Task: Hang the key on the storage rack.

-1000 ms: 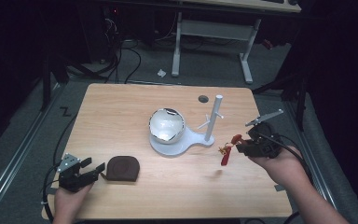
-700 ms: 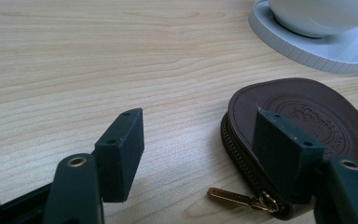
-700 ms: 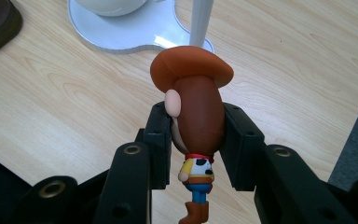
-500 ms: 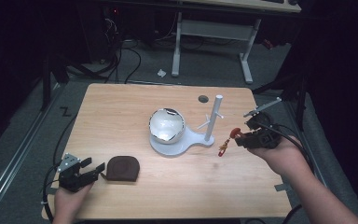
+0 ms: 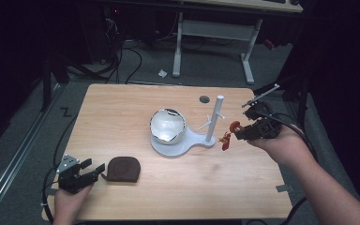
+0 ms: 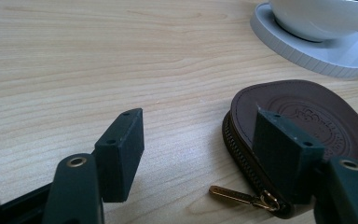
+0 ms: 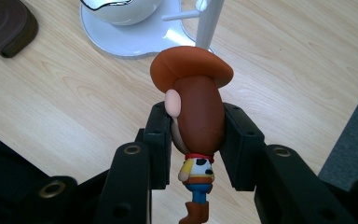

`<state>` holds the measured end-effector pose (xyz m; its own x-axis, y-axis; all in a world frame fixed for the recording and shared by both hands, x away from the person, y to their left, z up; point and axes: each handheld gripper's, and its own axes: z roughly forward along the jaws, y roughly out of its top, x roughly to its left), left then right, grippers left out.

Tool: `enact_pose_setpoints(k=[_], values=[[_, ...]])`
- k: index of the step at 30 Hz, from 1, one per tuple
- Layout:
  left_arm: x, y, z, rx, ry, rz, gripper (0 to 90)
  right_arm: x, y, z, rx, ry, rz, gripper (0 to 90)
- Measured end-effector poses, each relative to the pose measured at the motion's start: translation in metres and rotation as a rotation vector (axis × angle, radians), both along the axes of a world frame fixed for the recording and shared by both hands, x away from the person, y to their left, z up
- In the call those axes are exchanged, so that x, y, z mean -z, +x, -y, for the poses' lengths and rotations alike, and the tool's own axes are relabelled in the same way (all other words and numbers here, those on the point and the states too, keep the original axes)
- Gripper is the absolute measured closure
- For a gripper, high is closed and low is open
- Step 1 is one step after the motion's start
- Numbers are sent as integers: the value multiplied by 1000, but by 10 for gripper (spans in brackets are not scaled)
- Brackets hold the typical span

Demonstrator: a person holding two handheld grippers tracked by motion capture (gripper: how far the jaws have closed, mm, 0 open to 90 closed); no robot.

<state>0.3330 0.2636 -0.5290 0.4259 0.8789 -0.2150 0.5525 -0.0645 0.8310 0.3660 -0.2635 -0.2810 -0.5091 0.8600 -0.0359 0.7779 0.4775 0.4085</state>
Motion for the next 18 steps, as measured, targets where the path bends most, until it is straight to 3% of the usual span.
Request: enact_pose_setpoints(k=[18], values=[[-1,1,-1,0,-1,4,344,-18,16,-13,-20,-6,26,664]])
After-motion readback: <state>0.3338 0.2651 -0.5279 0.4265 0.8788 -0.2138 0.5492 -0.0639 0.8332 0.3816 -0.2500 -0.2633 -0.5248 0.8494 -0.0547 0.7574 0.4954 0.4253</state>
